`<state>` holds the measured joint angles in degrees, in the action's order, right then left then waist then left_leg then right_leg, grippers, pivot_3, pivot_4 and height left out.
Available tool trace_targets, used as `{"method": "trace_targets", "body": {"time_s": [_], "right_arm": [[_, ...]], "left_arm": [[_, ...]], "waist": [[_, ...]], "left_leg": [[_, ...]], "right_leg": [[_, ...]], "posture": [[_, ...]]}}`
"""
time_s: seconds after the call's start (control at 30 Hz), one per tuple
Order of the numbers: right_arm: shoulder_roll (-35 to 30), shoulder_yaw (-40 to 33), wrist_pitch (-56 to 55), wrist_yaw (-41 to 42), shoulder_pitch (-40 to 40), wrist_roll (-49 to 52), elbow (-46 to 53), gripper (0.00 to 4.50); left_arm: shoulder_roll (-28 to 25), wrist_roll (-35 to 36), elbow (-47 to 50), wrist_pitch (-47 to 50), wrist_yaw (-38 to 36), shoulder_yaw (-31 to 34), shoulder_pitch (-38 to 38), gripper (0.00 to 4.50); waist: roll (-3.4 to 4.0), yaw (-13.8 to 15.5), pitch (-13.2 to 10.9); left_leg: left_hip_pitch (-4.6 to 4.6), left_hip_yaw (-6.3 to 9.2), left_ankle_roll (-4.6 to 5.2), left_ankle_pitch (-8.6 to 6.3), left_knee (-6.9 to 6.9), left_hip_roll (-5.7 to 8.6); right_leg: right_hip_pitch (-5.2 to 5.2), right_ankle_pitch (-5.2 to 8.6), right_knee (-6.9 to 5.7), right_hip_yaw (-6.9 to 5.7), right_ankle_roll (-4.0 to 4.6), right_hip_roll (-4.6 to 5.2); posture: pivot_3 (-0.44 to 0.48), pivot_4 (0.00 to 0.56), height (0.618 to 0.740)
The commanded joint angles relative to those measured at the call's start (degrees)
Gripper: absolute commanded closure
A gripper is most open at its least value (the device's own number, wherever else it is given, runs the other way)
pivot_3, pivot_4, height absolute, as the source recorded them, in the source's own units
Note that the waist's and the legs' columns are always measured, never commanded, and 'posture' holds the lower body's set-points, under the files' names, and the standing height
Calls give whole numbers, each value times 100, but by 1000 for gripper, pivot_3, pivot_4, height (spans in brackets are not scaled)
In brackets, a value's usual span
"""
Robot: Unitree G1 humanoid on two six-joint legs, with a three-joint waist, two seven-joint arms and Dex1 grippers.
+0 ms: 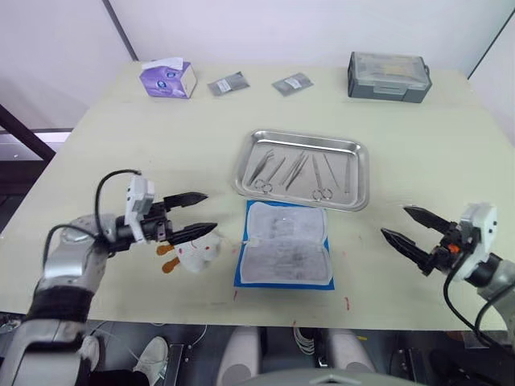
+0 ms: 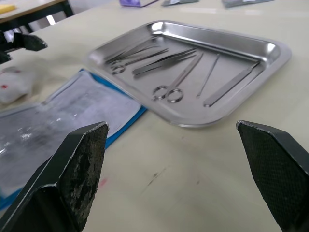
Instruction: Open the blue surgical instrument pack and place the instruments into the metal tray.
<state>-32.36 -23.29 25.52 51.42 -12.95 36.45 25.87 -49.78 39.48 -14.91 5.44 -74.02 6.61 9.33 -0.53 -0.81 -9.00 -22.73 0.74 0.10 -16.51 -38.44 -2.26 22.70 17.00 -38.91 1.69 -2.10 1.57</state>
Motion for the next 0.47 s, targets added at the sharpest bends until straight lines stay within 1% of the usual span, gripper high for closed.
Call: {"method": "trace_targets", "body": {"time_s": [0.03, 0.1, 0.17, 0.23, 0.3, 0.43, 0.47], "right_arm": [[-161, -254, -296, 302, -221, 113, -9, 45], [-183, -354, -335, 401, -377, 202, -96, 45], [-188, -530, -472, 607, -745, 212, -215, 45], [-196, -695, -612, 737, -1027, 184, -347, 45], [-187, -808, -754, 800, -1157, 181, -454, 45], [-224, -890, -994, 978, -1399, 108, -612, 45], [-229, -892, -1052, 999, -1427, 78, -647, 45]], "left_arm": [[-47, 19, 420, 172, 311, 634, -438, 0], [0, -48, 483, 144, 485, 908, -817, 0], [37, -81, 479, 125, 540, 1346, -1543, 0], [73, -77, 567, 176, 582, 1665, -2057, 0], [99, -65, 704, 332, 752, 1842, -2243, 0], [142, -221, 903, 164, 738, 2083, -2557, 0], [156, -273, 912, 68, 691, 2123, -2600, 0]], "waist": [[0, 2, 0], [-2, 11, -1], [-2, 5, 0], [-4, 3, -1], [-7, 10, -2], [-10, 33, -1], [-10, 33, -1]], "left_leg": [[1, -1, 0, 0, 0, -1], [2, 0, 0, 0, -1, 0], [8, -3, 0, 0, -2, -1], [10, -11, -1, 0, 3, -2], [9, -12, -1, 0, 4, -1], [13, -10, -1, 1, 0, 2], [29, -13, 0, 2, -1, 1]], "right_leg": [[0, 0, 0, 0, 0, 1], [0, -1, -2, -2, 0, 1], [-6, -1, -4, 1, -1, 6], [-5, 0, 1, 6, -1, 10], [-4, 0, 3, 5, -1, 11], [-11, -1, 0, 1, -2, 19], [-25, -1, 0, 4, -2, 19]], "posture": [[0, 150, 740], [0, 150, 740], [0, 150, 740], [0, 150, 740], [0, 150, 740], [0, 150, 740], [0, 150, 740]]}}
